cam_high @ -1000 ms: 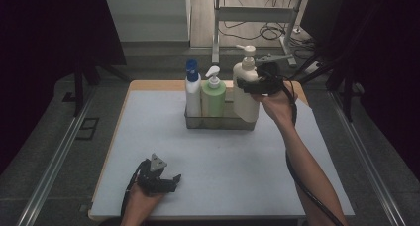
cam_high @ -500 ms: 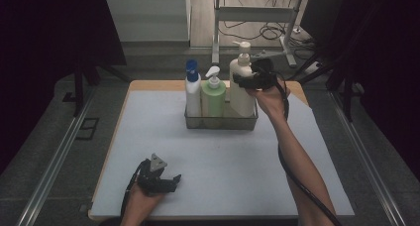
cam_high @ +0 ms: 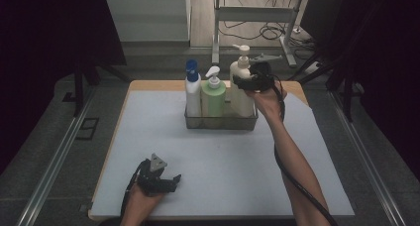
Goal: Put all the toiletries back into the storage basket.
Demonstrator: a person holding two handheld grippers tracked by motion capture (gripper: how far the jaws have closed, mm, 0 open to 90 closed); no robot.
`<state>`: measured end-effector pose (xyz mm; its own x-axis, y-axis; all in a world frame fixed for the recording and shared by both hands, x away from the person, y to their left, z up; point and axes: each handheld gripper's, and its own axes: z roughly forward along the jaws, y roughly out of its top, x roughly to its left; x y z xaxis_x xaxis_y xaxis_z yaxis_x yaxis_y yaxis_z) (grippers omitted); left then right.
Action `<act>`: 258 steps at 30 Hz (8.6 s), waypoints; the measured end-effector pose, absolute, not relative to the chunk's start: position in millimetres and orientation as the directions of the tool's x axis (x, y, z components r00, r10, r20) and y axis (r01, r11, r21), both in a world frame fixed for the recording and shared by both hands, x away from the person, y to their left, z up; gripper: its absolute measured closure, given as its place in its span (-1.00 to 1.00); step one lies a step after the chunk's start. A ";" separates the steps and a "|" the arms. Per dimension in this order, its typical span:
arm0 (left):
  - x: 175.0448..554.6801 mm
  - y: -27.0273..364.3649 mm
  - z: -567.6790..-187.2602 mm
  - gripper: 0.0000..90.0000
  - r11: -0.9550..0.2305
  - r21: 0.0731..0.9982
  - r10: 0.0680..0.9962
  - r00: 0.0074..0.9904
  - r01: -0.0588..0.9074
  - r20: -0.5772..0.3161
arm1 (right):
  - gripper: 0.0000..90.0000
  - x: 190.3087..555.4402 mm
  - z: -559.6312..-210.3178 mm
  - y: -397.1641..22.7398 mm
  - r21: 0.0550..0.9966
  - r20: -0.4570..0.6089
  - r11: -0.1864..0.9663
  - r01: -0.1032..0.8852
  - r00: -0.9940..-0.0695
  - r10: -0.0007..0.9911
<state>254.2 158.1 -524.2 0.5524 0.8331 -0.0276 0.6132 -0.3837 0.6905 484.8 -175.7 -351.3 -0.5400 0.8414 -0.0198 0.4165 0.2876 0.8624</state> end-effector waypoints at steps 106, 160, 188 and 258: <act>253.9 157.7 -524.3 -0.71 -0.383 0.692 0.834 0.552 0.612 -0.026 | 0.08 427.3 -413.7 -232.5 0.779 0.040 0.336 0.529 -0.577 0.816; 254.0 157.8 -524.3 -0.71 -0.383 0.691 0.834 0.552 0.613 -0.028 | 1.00 489.6 -448.3 -232.5 0.722 0.150 0.268 0.638 -0.523 0.839; 254.0 157.8 -524.3 -0.71 -0.383 0.691 0.834 0.552 0.613 -0.028 | 0.99 490.9 -460.2 -213.5 0.708 0.153 0.301 0.639 -0.555 0.818; 254.0 157.9 -524.3 -0.71 -0.385 0.691 0.833 0.552 0.612 -0.025 | 0.69 458.3 -438.8 -210.2 0.716 0.110 0.360 0.598 -0.606 0.788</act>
